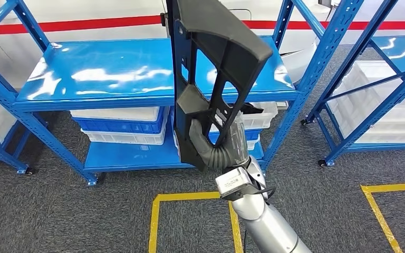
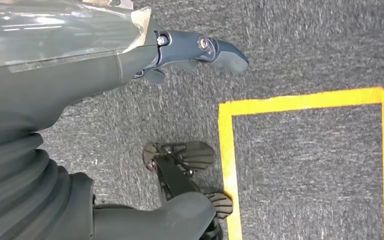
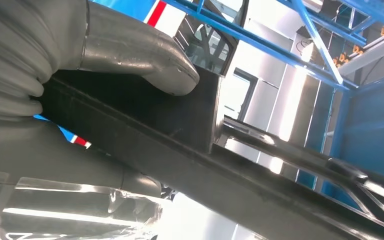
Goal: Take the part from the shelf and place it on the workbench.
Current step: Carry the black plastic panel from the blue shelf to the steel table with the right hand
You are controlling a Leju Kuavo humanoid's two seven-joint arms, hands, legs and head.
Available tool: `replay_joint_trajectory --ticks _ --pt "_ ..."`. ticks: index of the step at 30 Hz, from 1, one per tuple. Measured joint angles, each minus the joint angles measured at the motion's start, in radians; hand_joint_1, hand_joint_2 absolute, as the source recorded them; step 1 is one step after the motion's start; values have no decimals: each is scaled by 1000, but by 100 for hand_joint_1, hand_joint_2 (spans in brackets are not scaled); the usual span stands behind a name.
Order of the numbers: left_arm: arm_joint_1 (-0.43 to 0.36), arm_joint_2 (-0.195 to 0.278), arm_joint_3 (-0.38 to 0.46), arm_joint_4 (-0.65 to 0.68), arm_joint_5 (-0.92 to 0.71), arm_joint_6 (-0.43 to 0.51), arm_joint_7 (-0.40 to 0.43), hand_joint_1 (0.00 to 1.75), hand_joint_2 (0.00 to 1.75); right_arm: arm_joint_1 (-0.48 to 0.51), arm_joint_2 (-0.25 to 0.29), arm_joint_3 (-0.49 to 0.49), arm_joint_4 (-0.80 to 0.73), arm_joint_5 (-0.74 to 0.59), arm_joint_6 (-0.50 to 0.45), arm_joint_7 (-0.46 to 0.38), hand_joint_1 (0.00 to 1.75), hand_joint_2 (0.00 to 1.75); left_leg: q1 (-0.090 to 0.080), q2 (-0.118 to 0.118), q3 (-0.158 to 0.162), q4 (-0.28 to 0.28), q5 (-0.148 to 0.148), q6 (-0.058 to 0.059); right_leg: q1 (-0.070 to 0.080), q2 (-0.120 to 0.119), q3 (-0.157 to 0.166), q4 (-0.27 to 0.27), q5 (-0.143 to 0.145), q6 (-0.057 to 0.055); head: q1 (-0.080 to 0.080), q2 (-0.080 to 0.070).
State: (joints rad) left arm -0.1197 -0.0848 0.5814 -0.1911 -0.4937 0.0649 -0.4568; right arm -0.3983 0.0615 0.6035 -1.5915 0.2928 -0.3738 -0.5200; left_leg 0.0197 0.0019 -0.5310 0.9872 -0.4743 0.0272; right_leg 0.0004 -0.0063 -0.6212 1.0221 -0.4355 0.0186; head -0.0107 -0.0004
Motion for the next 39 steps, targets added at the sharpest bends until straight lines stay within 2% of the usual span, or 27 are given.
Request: replay_joint_trajectory --ticks 2,4,5,6,7,8,10,11,12,14,15,16,18,19,20,21,22,24,26,29,31,33,34,35,36,37,39 --pt "-2 0 0 0 -1 0 -1 0 175 0 -4 -2 0 3 0 -2 175 175 2 4 -19 -7 21 13 -3 3 -39 93 -69 -8 3 0" --pt "-2 0 0 0 -3 4 -3 0 175 3 -10 -2 0 12 0 -5 175 175 1 5 -45 -7 38 14 -9 4 -78 220 -132 -7 5 0" --pt "-2 0 0 0 -5 8 -5 0 175 4 -13 -1 0 18 -1 -6 175 175 1 5 -57 -6 47 12 -13 4 -83 258 -141 1 5 0" --pt "-2 0 0 0 -8 12 -6 0 175 6 -16 -1 0 23 -1 -7 175 175 2 4 -69 -6 55 8 -16 4 -69 260 -132 13 5 0" --pt "-2 0 0 0 -10 16 -7 0 175 6 -19 0 0 28 -1 -9 175 175 3 2 -79 -5 64 4 -20 4 -35 223 -112 26 6 0" --pt "-3 0 0 0 -12 19 -7 0 175 6 -20 0 0 31 -1 -10 175 175 4 0 -88 -3 71 -2 -24 5 16 155 -92 35 6 0" --pt "-4 0 0 -1 -14 21 -8 0 175 6 -23 1 0 35 -2 -12 175 175 3 -5 -101 1 84 -15 -26 15 113 14 -84 37 7 0" --pt "-4 1 0 -1 -15 21 -8 0 175 7 -23 1 0 36 -2 -13 175 175 2 -8 -105 4 89 -22 -24 20 135 -25 -89 33 7 0" --pt "-4 1 0 -2 -15 22 -9 0 175 7 -24 2 0 36 -2 -14 175 175 1 -11 -108 4 94 -28 -20 22 139 -38 -95 26 7 0" --pt "-3 2 0 -1 -17 26 -10 0 175 8 -26 2 0 39 -2 -15 175 175 6 -15 -113 7 98 -40 -22 16 128 -37 -91 8 6 0" --pt "-2 2 0 -1 -19 29 -9 0 175 8 -25 2 0 42 -2 -15 175 175 9 -15 -120 18 85 -43 -24 11 127 -37 -86 -3 4 0" --pt "-2 2 0 -1 -20 32 -9 0 175 7 -25 2 0 46 -3 -15 175 175 11 -13 -134 49 57 -46 -26 6 126 -38 -80 -15 3 0" --pt "-2 2 0 -1 -22 37 -10 0 175 7 -24 2 0 55 -3 -15 175 175 13 -7 -181 169 -24 -50 -20 -6 117 -37 -71 -31 0 0" --pt "-2 3 0 -1 -22 39 -12 0 175 8 -24 2 0 59 -3 -14 175 175 13 -6 -205 235 -56 -53 -15 -13 113 -37 -68 -35 0 0" --pt "-1 3 0 -1 -22 40 -14 0 175 9 -24 2 0 63 -3 -12 175 175 13 -6 -218 281 -70 -54 -10 -20 110 -36 -67 -36 0 0" --pt "0 3 0 -1 -23 41 -17 0 175 9 -24 3 0 66 -3 -8 175 175 13 -5 -212 289 -64 -53 -7 -26 109 -36 -67 -37 0 0" --pt "0 4 0 -1 -25 43 -20 0 175 9 -23 3 0 69 -3 -3 175 175 12 -2 -186 256 -41 -50 -3 -33 109 -35 -67 -37 0 0" --pt "-2 4 0 -1 -31 48 -25 0 175 7 -21 3 0 75 -3 4 175 175 7 19 -104 125 9 -36 3 -47 112 -35 -68 -36 0 0" --pt "-4 6 0 -2 -36 54 -27 0 175 4 -20 3 -2 80 -1 7 175 175 -6 41 -57 40 26 -19 8 -59 111 -35 -68 -32 0 0" --pt "-5 7 1 -2 -38 62 -31 0 175 2 -18 4 -4 83 2 10 175 175 -14 32 -56 17 30 -1 10 -75 108 -36 -69 -20 -4 0" --pt "-6 8 1 -2 -37 67 -36 0 175 0 -17 4 -6 83 9 10 175 175 -8 19 -52 0 41 11 8 -50 89 1 -92 -14 -3 0" --pt "-6 7 1 -2 -36 71 -42 0 175 0 -17 5 -7 82 14 10 175 175 -5 3 -52 -8 48 18 0 -10 33 118 -144 -15 0 0" --pt "-5 7 1 -2 -36 71 -44 0 175 1 -19 6 -7 82 16 9 175 175 -4 -6 -54 -8 49 18 -4 -2 -1 190 -170 -15 0 0" --pt "-4 7 1 -2 -36 71 -45 0 175 3 -20 6 -7 82 16 9 175 175 -4 -17 -56 -7 50 18 -7 1 -28 243 -185 -10 1 0" --pt "-3 7 1 -2 -36 71 -45 0 175 4 -21 7 -7 82 17 9 175 175 -3 -28 -57 -6 51 16 -12 2 -38 261 -184 -1 1 0" --pt "-1 6 1 -2 -36 71 -45 0 175 5 -22 7 -7 82 17 9 175 175 0 -40 -57 -5 52 14 -16 3 -28 236 -164 12 1 0" --pt "-1 5 2 -2 -36 71 -46 0 175 5 -22 8 -7 82 17 9 175 175 5 -64 -60 3 51 5 -29 24 35 97 -104 37 2 0"
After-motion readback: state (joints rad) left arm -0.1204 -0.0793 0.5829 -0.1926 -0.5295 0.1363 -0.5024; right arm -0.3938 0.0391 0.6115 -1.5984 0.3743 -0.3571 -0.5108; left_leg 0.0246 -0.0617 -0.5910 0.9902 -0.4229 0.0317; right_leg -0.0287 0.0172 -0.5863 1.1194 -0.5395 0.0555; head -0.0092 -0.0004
